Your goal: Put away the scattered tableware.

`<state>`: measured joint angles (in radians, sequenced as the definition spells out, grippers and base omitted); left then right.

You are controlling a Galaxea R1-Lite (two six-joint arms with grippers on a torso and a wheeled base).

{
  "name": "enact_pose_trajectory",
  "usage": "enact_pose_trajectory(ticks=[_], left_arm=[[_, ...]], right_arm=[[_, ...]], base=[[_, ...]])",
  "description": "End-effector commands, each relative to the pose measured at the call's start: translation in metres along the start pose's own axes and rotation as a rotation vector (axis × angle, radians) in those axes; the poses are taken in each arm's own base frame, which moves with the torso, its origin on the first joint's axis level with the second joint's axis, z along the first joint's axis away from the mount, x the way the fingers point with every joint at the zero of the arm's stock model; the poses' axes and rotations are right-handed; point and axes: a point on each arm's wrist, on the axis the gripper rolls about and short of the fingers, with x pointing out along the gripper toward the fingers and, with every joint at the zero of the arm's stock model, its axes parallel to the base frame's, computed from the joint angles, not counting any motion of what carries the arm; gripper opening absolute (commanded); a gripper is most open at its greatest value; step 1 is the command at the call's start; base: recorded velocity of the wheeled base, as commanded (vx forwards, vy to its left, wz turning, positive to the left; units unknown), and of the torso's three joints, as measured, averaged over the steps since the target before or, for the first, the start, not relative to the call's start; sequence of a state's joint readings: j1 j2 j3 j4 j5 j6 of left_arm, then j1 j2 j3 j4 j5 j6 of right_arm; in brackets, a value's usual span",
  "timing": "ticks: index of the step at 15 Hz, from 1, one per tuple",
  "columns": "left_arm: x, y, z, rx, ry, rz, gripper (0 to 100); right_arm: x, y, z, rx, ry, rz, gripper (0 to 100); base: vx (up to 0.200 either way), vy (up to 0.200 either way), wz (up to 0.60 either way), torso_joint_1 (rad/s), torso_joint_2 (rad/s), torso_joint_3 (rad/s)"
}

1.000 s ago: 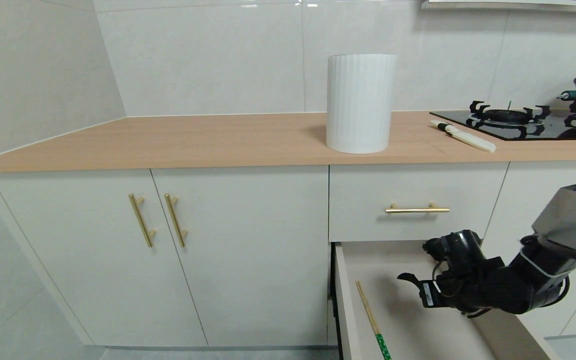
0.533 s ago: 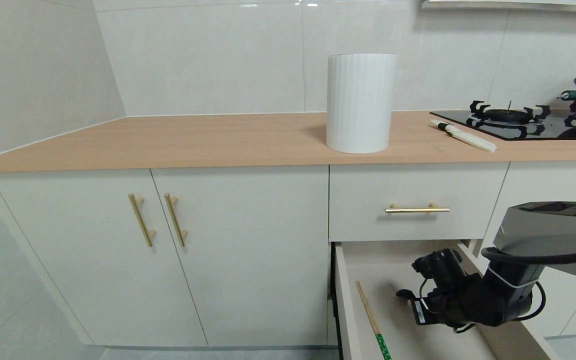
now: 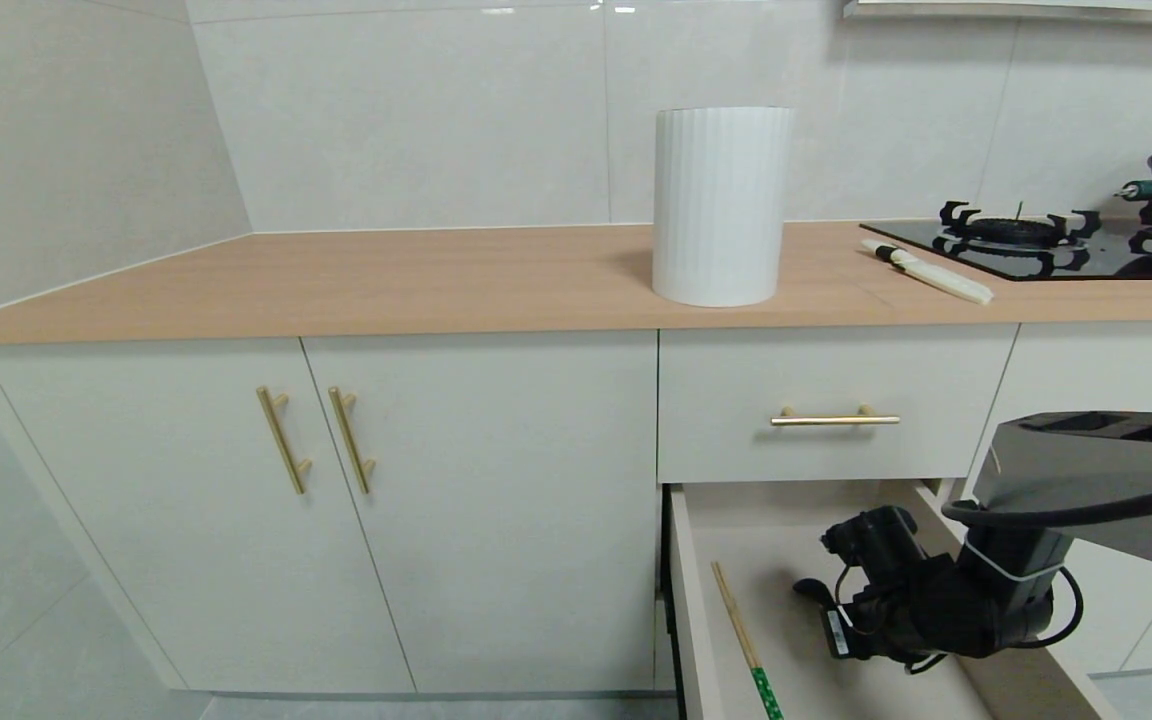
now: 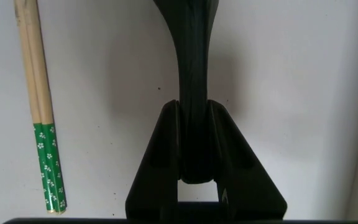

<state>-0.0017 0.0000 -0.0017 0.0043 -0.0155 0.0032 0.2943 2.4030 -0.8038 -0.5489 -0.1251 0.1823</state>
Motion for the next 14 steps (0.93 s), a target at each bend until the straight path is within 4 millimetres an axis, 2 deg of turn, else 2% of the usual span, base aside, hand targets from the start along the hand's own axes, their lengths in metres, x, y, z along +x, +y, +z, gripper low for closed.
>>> enact_pose_trajectory(ticks=[1,4,5,12,13,14], left_arm=[[0.0,0.0,0.0,0.0,0.001,0.0,100],[0.0,0.0,0.0,0.0,0.001,0.0,100],[0.0,0.0,0.0,0.0,0.001,0.0,100],[0.0,0.0,0.0,0.0,0.001,0.0,100],[0.0,0.0,0.0,0.0,0.001,0.0,100],[0.0,0.0,0.0,0.0,0.001,0.0,100]], right_arm=[[0.001,0.0,-0.001,0.0,0.002,-0.001,0],[0.001,0.0,-0.001,-0.002,0.002,-0.001,0],[0.001,0.0,-0.001,-0.002,0.002,-0.001,100],[0.0,0.0,-0.001,0.0,0.0,-0.001,100],[-0.004,0.001,0.001,0.008,-0.012,-0.005,100],[-0.016,0.0,0.009,0.034,-0.047,-0.033,100]], base=[[0.0,0.0,0.0,0.0,0.0,0.0],[0.0,0.0,0.0,0.0,0.0,0.0],[0.0,0.0,0.0,0.0,0.0,0.0],[0.0,0.0,0.0,0.0,0.0,0.0],[0.0,0.0,0.0,0.0,0.0,0.0],[0.0,0.0,0.0,0.0,0.0,0.0]])
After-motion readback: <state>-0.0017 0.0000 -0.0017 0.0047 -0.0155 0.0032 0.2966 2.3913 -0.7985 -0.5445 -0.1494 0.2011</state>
